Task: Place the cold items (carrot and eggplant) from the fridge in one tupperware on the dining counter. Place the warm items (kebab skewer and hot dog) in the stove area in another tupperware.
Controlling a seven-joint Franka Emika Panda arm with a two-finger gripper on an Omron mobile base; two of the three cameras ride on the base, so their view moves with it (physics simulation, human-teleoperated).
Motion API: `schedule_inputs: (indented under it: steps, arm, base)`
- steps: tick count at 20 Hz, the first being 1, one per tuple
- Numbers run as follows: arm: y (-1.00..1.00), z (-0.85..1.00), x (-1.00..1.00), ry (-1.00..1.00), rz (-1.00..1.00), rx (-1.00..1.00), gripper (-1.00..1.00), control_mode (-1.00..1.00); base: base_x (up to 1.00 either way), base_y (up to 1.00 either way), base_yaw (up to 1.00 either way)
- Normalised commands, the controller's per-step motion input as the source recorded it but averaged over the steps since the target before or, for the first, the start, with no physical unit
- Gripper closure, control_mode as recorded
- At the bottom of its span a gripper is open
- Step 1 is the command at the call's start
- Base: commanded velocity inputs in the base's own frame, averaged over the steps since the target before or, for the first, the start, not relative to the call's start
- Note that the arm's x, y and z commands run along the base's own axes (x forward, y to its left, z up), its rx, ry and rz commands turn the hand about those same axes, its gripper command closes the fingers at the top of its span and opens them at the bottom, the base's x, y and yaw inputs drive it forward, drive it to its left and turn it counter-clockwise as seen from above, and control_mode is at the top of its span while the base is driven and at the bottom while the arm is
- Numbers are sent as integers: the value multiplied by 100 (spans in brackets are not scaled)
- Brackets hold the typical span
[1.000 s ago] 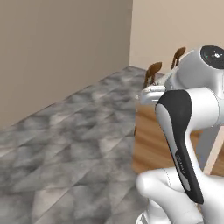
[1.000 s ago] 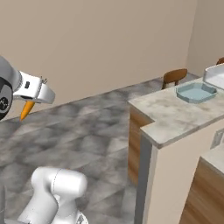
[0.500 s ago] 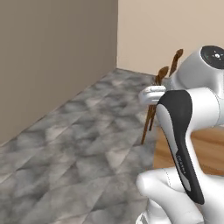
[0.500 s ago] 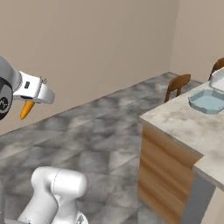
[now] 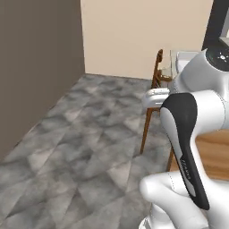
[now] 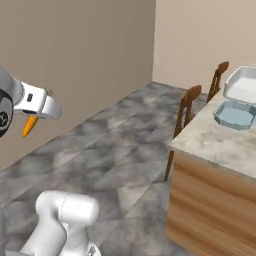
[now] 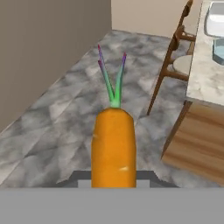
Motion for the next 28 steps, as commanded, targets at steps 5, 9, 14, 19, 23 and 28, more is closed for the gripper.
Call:
schedule_inputs:
  steps: [5,9,14,19,23,28]
  arm:
    - [0,0,0,0,0,0,100,100]
    - [0,0,0,0,0,0,100,100]
    - [0,0,0,0,0,0,100,100]
    - [0,0,0,0,0,0,100,100]
    - [0,0,0,0,0,0,100,100]
    - [0,0,0,0,0,0,100,100]
  base:
    - [94,100,-48]
    - [97,100,-47]
    - [100,100,-47]
    - [100,100,-47]
    - [100,91,-55]
    - [100,85,-60]
